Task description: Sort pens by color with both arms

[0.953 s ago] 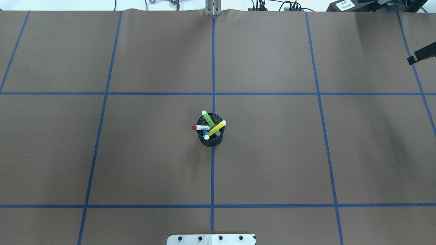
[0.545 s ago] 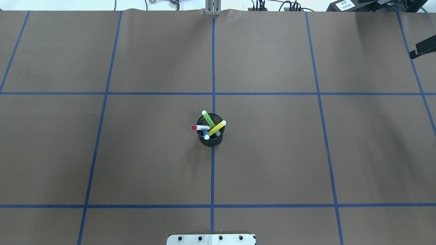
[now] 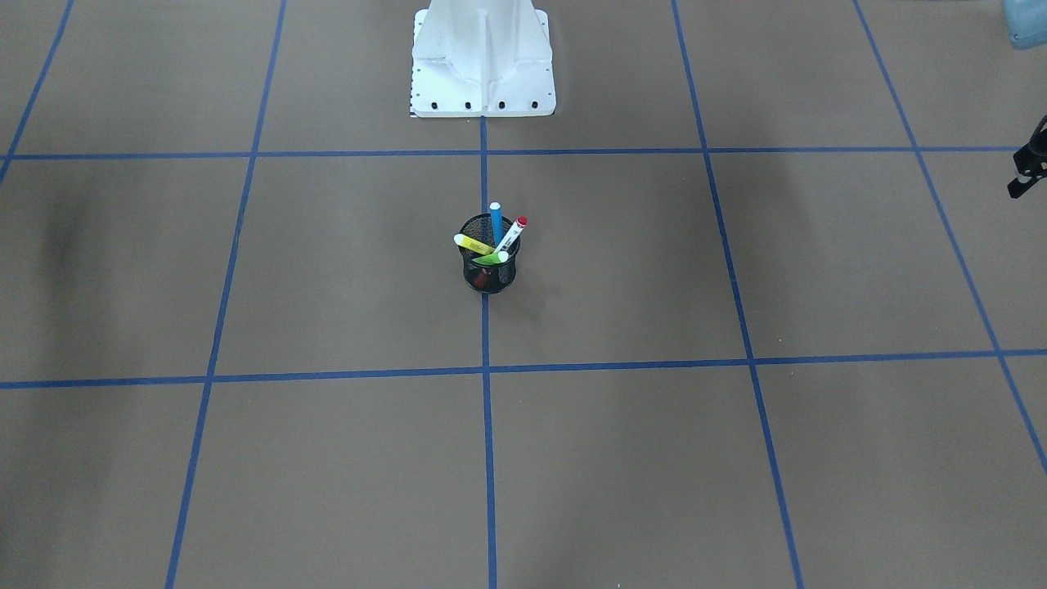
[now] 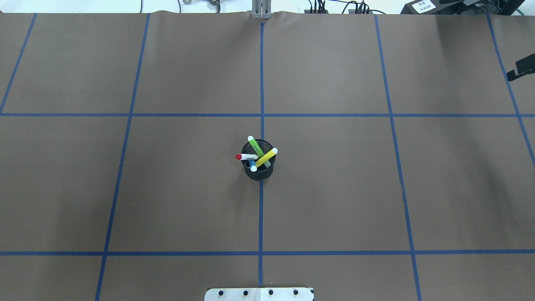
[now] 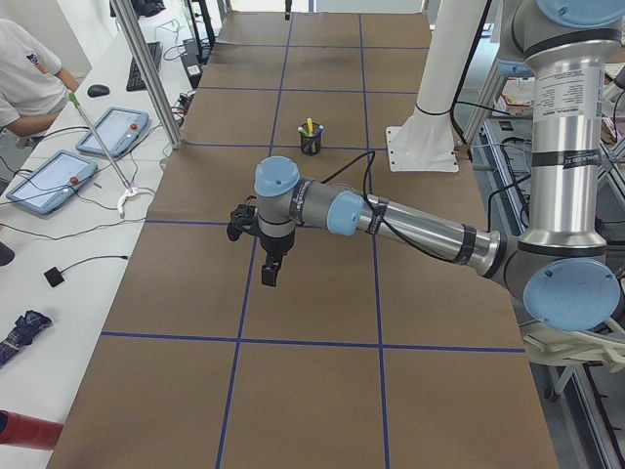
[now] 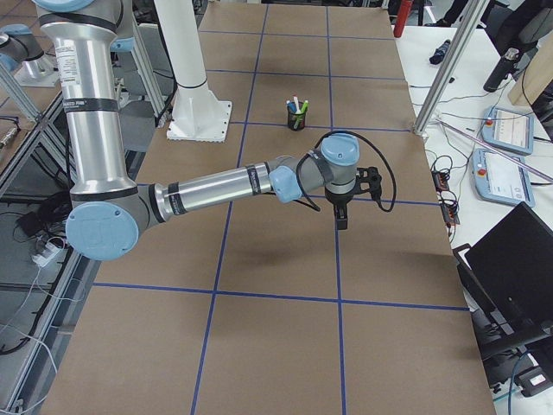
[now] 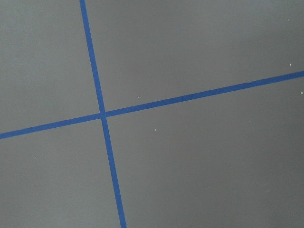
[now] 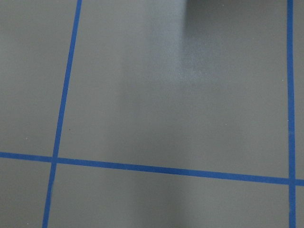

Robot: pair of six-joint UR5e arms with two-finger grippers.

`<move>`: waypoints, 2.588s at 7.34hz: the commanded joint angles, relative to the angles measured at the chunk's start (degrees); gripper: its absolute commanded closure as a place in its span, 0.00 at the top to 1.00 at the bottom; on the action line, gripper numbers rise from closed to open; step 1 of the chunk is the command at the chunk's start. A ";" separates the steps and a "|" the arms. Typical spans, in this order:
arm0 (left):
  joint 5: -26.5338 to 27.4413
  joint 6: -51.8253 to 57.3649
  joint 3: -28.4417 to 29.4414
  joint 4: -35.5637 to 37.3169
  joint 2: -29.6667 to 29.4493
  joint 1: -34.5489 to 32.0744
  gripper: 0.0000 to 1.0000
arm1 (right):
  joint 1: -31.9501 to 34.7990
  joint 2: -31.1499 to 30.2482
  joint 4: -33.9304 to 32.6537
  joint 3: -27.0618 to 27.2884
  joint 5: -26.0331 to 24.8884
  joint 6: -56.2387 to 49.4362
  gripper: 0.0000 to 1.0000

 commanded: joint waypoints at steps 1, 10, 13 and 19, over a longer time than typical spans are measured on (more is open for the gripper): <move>-0.12 -0.01 -0.23 -0.03 0.81 0.08 1.00 | -0.07 -1.41 0.32 0.51 0.24 0.40 1.00; -3.54 -0.01 -0.67 -0.64 1.26 0.16 1.00 | -31.20 13.65 14.64 10.53 -8.30 54.19 1.00; -3.55 -0.01 -0.67 -0.73 0.99 0.25 1.00 | -49.07 23.34 7.94 11.76 -32.58 65.18 1.00; -5.39 -0.01 -0.93 -0.73 0.99 0.25 1.00 | -60.96 32.95 -6.18 7.03 -51.95 50.79 0.80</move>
